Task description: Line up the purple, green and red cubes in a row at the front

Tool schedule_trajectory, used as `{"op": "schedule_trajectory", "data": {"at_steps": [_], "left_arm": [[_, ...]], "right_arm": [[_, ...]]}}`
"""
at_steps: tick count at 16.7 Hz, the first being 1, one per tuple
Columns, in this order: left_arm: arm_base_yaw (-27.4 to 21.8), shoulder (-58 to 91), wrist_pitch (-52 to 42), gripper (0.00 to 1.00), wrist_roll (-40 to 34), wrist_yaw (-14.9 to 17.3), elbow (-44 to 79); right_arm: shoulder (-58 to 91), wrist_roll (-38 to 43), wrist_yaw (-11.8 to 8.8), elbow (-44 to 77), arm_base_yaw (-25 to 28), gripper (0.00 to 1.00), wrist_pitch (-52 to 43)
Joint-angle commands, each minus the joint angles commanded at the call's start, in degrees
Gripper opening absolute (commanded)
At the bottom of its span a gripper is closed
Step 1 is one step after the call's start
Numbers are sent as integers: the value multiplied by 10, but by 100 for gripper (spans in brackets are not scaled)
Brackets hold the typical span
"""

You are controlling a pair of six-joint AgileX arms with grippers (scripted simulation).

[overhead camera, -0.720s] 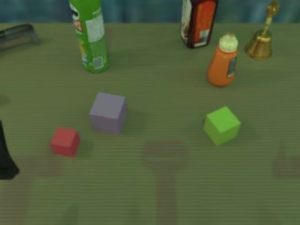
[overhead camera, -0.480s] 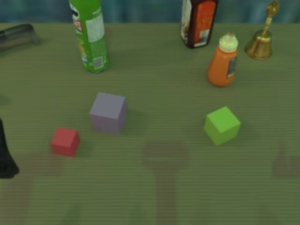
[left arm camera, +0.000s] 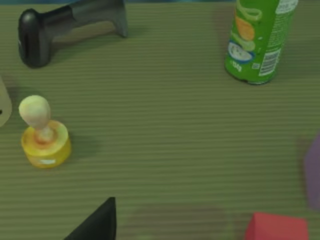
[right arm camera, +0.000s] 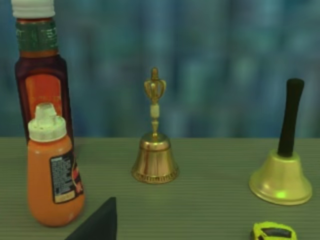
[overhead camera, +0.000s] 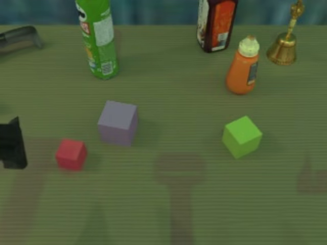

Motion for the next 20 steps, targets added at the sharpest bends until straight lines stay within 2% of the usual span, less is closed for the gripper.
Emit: {"op": "schedule_trajectory", "data": {"at_steps": [6,12,16,20], "left_arm": [[-43,365,-183,100,-5,-1,230],[-81,642,-331,100,-11,-1,429],[-95,749,-386,100,-14,0,512],[-99,776,-399,100,-14,0,534]], "right_arm": [[0,0,0,0,0,100,0],[0,0,0,0,0,100,0],[0,0,0,0,0,100,0],[0,0,0,0,0,100,0]]}}
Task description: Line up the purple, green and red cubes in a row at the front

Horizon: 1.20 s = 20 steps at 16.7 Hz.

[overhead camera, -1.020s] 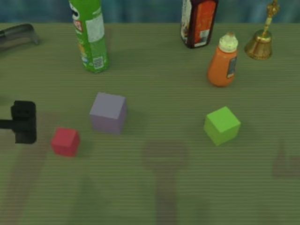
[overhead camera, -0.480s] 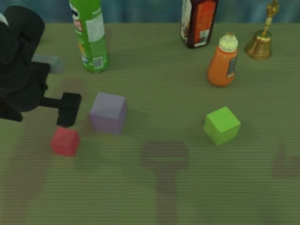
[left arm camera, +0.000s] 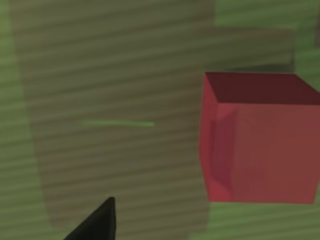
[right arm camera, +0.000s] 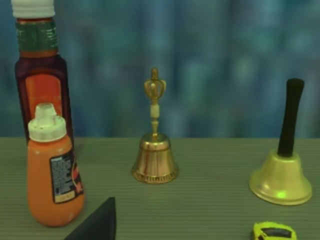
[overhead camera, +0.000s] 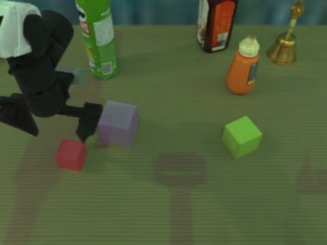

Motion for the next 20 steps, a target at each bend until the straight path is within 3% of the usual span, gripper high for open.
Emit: {"op": "schedule_trajectory", "data": {"at_steps": [5,12,17,20], "left_arm": [[2,3,10,100,1,0,-8],[1,78,168,100,2,1,-85],[1,91,186,100,2,1,-95],[1,91,186,77,2,1,-95]], "right_arm": [[0,0,0,0,0,100,0],[0,0,0,0,0,100,0],[0,0,0,0,0,100,0],[0,0,0,0,0,100,0]]}}
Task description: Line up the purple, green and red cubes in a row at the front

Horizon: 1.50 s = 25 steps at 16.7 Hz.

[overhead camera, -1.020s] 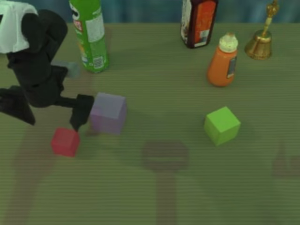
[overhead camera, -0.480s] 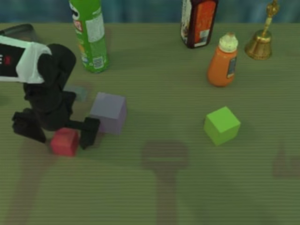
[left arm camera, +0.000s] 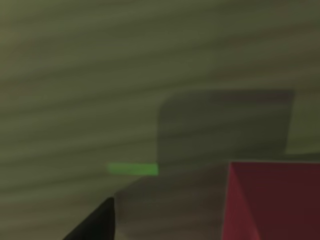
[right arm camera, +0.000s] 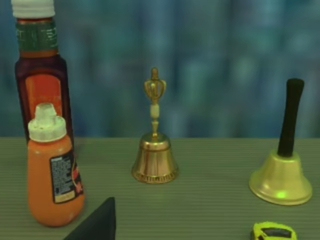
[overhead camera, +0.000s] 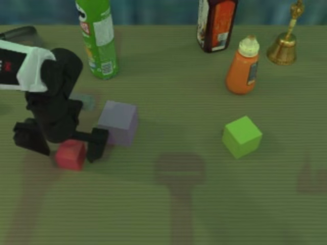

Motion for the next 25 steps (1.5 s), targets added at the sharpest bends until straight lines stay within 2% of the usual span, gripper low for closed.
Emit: {"op": "schedule_trajectory", "data": {"at_steps": [10,20,25], "left_arm": [[0,0,0,2,0,0,0],[0,-21,-11,0,1,-1,9],[7,-59,-102,0,-1,-1,56]], "right_arm": [[0,0,0,0,0,100,0],[0,0,0,0,0,100,0],[0,0,0,0,0,100,0]]}}
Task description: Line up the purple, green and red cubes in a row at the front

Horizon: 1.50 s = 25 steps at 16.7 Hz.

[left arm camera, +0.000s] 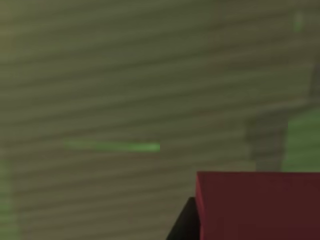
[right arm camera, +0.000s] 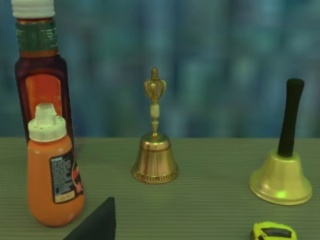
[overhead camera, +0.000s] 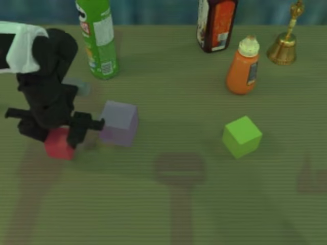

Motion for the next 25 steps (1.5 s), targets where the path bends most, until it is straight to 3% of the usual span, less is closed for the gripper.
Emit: {"op": "schedule_trajectory", "data": {"at_steps": [6,10,14,21,25], "left_arm": [[4,-30,-52,0,0,0,29],[-19,-13,-61,0,-20,-1,48],[-112,46,-106,0,-130,-4,144],[-338,166,-205,0,-441,-9,351],[-423,197,-234,0,-537,-13,426]], "right_arm": [[0,0,0,0,0,100,0],[0,0,0,0,0,100,0],[0,0,0,0,0,100,0],[0,0,0,0,0,100,0],[0,0,0,0,0,100,0]]}}
